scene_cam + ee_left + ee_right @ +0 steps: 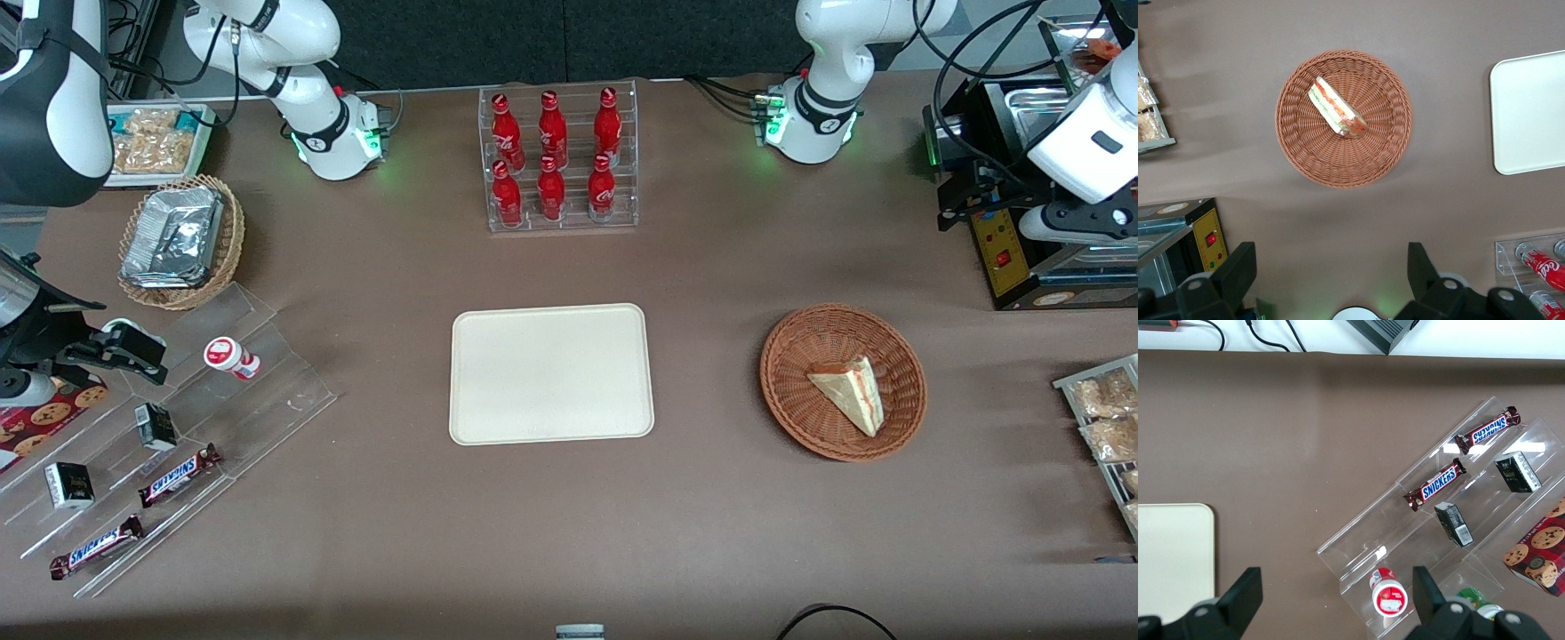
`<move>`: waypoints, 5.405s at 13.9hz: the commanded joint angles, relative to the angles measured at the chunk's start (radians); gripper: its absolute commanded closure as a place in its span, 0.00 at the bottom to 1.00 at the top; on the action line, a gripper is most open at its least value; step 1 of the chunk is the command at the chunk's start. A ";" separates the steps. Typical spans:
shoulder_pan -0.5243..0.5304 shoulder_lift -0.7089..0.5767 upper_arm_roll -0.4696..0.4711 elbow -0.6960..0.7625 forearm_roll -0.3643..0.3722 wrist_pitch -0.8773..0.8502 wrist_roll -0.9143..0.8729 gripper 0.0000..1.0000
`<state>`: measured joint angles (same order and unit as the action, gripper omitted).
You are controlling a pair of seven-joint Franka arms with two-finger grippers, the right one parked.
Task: Place sandwich from basket to tray
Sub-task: 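Move the left gripper down over the sandwich in the wicker basket, then close the left gripper on the wrapped sandwich wedge, then lift the sandwich and carry it over the cream tray, then lower the sandwich onto the tray and open the left gripper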
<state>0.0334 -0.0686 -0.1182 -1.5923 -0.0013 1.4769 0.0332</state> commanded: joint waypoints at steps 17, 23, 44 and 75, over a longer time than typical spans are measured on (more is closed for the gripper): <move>0.005 0.354 0.035 -0.439 0.018 0.775 -0.657 0.00; 0.000 0.478 0.034 -0.449 0.014 0.953 -0.722 0.01; -0.377 0.582 -0.209 0.162 0.021 0.434 -0.700 0.98; -0.282 0.473 -0.189 -0.004 -0.023 0.488 -0.617 0.00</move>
<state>-0.3388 0.6074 -0.2992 -1.3233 0.0285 1.9213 -0.6804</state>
